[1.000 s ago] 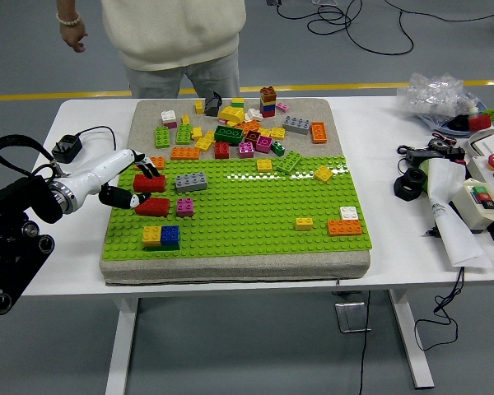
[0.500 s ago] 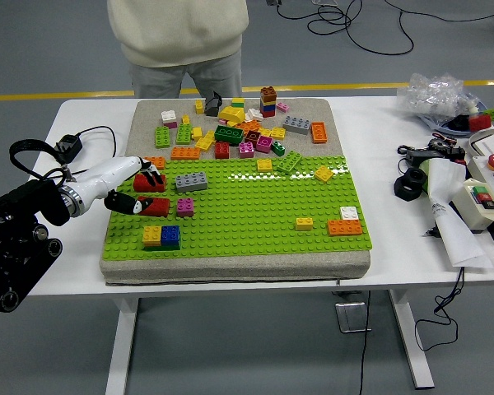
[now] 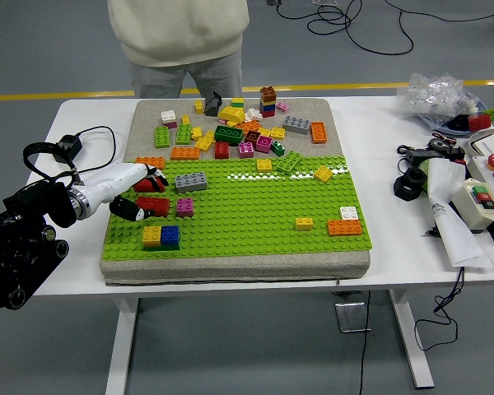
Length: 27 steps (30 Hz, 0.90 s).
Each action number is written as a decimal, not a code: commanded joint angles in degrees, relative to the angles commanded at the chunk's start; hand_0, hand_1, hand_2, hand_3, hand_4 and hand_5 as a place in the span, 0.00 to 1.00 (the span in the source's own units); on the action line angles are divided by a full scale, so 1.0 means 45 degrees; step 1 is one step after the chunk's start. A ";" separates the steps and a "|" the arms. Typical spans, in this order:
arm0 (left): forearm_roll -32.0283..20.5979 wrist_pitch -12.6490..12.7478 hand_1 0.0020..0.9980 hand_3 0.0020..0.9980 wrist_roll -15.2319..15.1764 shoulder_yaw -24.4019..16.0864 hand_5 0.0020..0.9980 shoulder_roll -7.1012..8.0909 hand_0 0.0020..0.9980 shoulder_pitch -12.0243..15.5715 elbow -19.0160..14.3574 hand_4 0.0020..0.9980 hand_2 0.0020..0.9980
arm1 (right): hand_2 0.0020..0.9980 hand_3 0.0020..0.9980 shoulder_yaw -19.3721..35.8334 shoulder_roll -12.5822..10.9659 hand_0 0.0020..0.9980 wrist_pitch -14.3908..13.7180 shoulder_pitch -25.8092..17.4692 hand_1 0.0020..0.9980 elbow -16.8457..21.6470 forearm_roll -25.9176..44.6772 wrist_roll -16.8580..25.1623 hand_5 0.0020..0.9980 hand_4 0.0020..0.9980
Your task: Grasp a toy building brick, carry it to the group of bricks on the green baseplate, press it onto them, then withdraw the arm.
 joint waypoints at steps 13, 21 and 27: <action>0.0140 0.0161 0.79 0.74 -0.0004 0.0536 0.04 -0.0111 0.89 -0.0442 0.0650 0.78 0.67 | 0.77 0.77 -0.0024 -0.0004 0.77 -0.0007 0.0029 0.72 0.0000 0.0065 -0.0004 0.70 0.97; 0.0162 0.0151 0.79 0.76 0.0003 0.0811 0.04 -0.0149 0.89 -0.0546 0.0876 0.80 0.68 | 0.77 0.77 -0.0043 0.0012 0.77 -0.0015 0.0040 0.71 0.0000 0.0108 0.0002 0.70 0.97; 0.0193 0.0236 0.79 0.76 0.0005 0.0953 0.04 -0.0181 0.89 -0.0623 0.1116 0.81 0.68 | 0.77 0.77 -0.0046 0.0010 0.77 -0.0014 0.0039 0.71 0.0000 0.0124 0.0004 0.70 0.97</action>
